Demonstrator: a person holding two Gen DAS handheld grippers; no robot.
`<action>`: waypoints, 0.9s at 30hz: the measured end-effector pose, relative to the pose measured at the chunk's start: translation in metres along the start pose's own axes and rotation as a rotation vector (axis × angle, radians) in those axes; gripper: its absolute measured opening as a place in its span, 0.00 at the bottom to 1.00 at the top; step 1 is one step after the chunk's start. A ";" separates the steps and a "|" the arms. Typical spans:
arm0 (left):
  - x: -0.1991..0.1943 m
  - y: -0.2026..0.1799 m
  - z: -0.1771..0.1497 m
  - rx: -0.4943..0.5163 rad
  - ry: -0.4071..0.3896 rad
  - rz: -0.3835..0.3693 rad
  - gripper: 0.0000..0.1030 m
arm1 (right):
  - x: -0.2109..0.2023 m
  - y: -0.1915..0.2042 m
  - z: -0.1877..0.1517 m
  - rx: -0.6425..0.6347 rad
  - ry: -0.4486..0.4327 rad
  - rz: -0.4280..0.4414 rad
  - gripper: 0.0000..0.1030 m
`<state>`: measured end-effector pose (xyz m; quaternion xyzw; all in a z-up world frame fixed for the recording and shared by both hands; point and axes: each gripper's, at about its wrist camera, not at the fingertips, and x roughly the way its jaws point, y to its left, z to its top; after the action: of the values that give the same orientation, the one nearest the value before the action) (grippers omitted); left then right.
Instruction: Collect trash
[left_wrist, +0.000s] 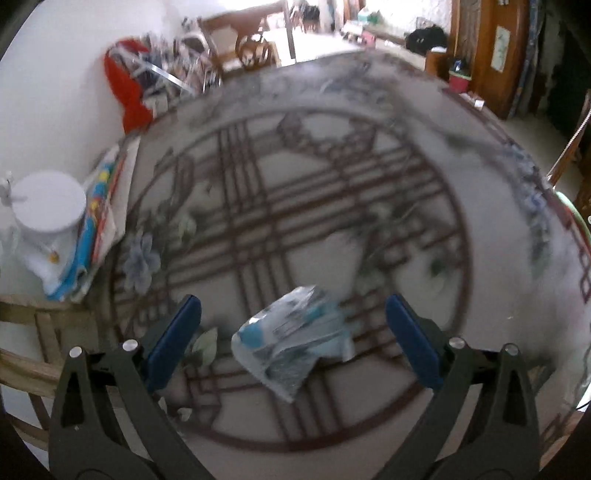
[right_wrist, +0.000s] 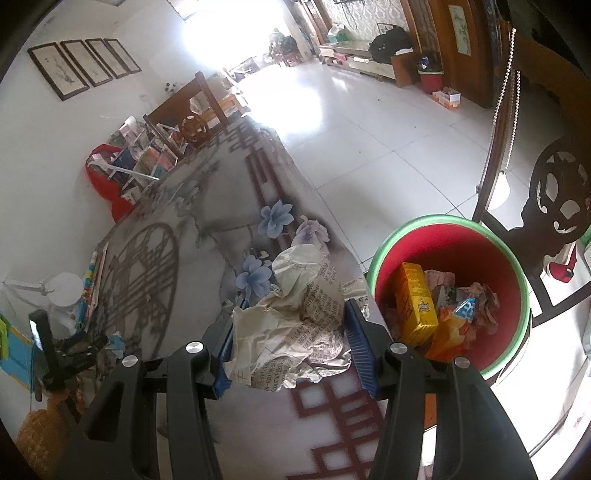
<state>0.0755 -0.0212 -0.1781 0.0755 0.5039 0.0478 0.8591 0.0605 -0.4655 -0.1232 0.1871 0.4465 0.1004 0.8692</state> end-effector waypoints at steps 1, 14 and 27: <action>0.005 0.003 -0.002 -0.001 0.012 -0.004 0.95 | 0.001 0.002 -0.001 -0.001 0.002 0.000 0.50; 0.016 -0.001 -0.002 -0.100 0.041 -0.039 0.04 | 0.004 0.019 -0.004 -0.006 0.005 -0.005 0.50; -0.060 -0.056 0.004 0.014 -0.105 -0.324 0.82 | -0.001 0.014 0.002 -0.013 -0.005 0.027 0.51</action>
<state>0.0506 -0.0861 -0.1348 0.0018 0.4644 -0.0988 0.8801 0.0611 -0.4531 -0.1156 0.1878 0.4409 0.1145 0.8702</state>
